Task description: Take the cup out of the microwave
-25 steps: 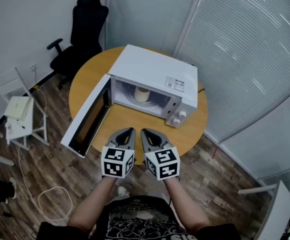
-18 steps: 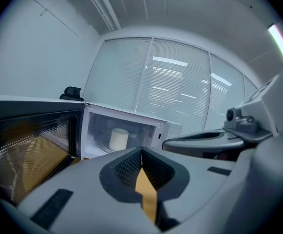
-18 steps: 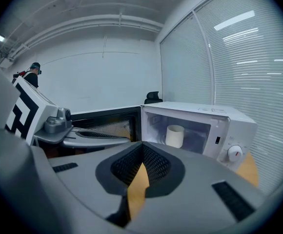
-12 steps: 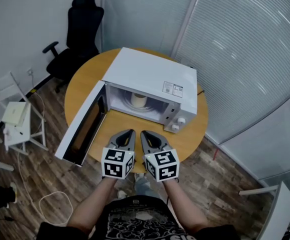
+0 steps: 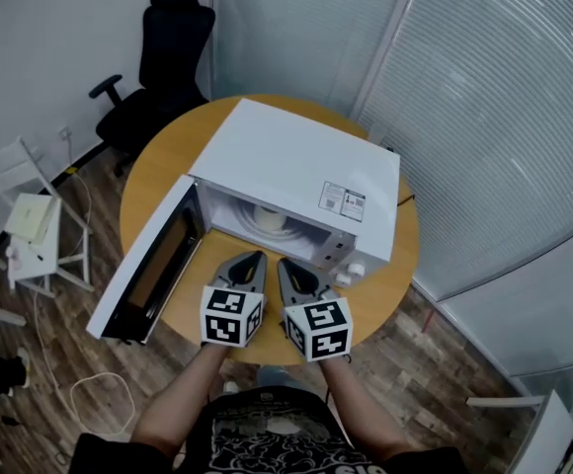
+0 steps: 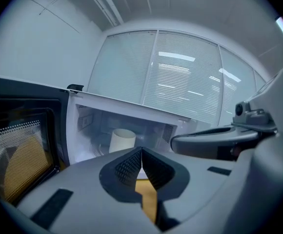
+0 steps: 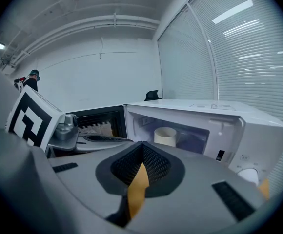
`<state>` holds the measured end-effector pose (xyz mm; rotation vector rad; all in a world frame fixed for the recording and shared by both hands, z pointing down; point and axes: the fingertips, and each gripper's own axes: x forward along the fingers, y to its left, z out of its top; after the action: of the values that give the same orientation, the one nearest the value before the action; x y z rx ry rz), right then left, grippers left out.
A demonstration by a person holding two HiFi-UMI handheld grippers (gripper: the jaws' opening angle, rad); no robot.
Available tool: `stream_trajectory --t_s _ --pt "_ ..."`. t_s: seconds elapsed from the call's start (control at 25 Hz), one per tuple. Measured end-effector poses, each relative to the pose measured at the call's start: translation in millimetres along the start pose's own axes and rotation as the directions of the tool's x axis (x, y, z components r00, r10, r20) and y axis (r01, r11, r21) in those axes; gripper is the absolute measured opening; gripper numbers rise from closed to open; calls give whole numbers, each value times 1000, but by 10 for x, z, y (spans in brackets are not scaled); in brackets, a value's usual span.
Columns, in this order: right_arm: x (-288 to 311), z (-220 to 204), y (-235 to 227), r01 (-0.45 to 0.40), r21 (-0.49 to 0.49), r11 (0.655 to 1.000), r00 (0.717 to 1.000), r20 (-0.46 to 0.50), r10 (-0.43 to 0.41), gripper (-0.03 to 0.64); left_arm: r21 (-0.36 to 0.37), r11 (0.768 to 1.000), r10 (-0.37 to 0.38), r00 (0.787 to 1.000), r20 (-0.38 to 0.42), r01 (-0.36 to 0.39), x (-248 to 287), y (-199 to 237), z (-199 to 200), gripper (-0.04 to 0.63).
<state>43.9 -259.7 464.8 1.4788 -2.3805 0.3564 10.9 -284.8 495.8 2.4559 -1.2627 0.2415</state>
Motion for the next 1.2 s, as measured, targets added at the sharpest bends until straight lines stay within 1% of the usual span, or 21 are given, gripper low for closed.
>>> stream_trajectory --t_s 0.12,0.24,0.32,0.44,0.68,0.72,0.84,1.0,1.2 --pt "103 12 -125 -14 1 1000 1000 -9 14 15 -2 1000 6 1000 13 -6 165 35 36 12" --pt "192 18 -205 -29 5 1000 999 -13 29 15 19 1000 9 1000 19 -9 315 66 45 12" --pt "245 28 -242 -38 2 999 999 -14 38 15 32 999 20 999 28 -21 395 106 56 12" --pt "313 41 -287 -48 -7 999 999 -16 48 15 29 999 36 998 42 -37 485 166 59 12" --pt "435 19 -339 -60 1 998 998 -17 60 15 35 999 22 999 45 -23 641 239 -13 14" --pt "451 14 -339 -62 2 998 998 -18 62 15 34 999 19 999 47 -21 660 253 -18 19" --pt "490 -7 -338 -68 4 998 998 -20 68 15 37 999 -4 999 47 2 715 269 -53 74" --pt "532 -18 -377 -67 2 998 998 -20 67 15 55 998 -21 999 43 18 794 282 -105 105" --pt "566 -32 -430 -62 1 998 998 -23 62 15 57 998 -16 999 45 13 863 337 -139 142"
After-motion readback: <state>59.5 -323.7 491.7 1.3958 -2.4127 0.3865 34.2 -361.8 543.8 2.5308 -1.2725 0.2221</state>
